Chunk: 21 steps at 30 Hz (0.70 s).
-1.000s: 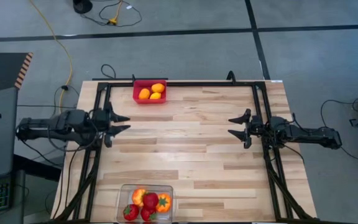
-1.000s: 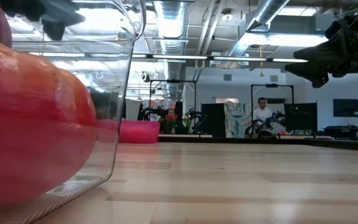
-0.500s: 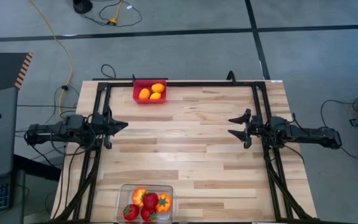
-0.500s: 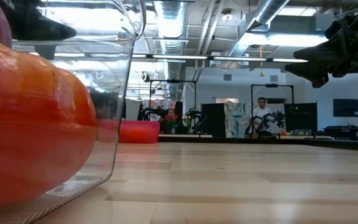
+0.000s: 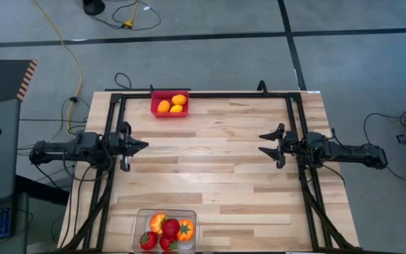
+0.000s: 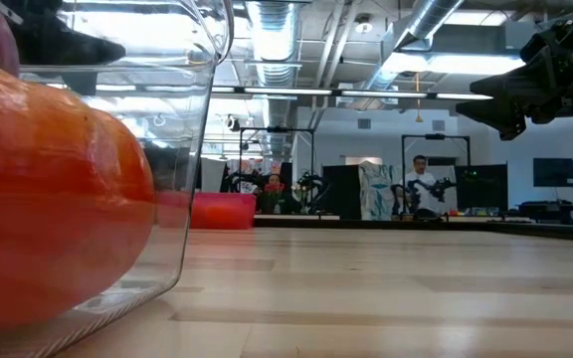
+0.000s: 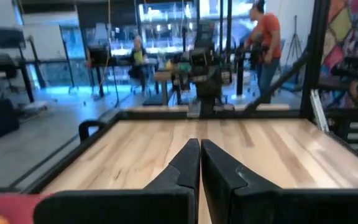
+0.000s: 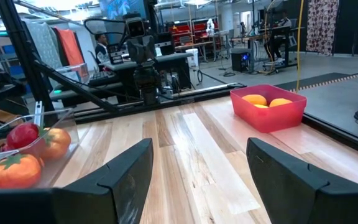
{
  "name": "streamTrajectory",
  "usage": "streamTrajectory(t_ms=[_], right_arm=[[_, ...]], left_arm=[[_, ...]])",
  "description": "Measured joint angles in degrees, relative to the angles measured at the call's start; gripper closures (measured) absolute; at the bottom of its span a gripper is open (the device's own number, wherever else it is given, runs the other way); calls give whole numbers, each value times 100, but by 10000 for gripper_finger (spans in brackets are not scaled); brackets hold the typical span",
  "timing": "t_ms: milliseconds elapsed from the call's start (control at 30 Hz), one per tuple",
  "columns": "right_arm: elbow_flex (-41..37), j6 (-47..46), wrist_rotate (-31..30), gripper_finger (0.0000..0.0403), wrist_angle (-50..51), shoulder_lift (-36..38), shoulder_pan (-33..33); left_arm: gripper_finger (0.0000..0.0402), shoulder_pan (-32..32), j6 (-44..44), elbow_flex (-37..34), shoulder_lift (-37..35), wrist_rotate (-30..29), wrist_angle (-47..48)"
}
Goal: Sort produce into baskets
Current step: Return to Home Position
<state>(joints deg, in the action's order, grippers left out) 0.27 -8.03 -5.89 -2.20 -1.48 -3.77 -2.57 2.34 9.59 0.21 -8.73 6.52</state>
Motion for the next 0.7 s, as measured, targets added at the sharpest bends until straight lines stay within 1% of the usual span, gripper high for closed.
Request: streamTrajectory(t_ms=[267, 433, 500, 700], right_arm=[[0, -2, -2, 117, 0, 0, 0], [0, 0, -2, 117, 2, -1, -1], [0, -1, -2, 117, 2, -1, -1], [0, 0, -4, 117, 1, -2, -1]], left_arm=[[401, 0, 174, -635, 0, 15, -1194], [401, 0, 200, -879, 0, 3, -1530], [401, 2, 274, -901, 1, 77, -1674], [401, 2, 554, -901, 0, 347, -1727]])
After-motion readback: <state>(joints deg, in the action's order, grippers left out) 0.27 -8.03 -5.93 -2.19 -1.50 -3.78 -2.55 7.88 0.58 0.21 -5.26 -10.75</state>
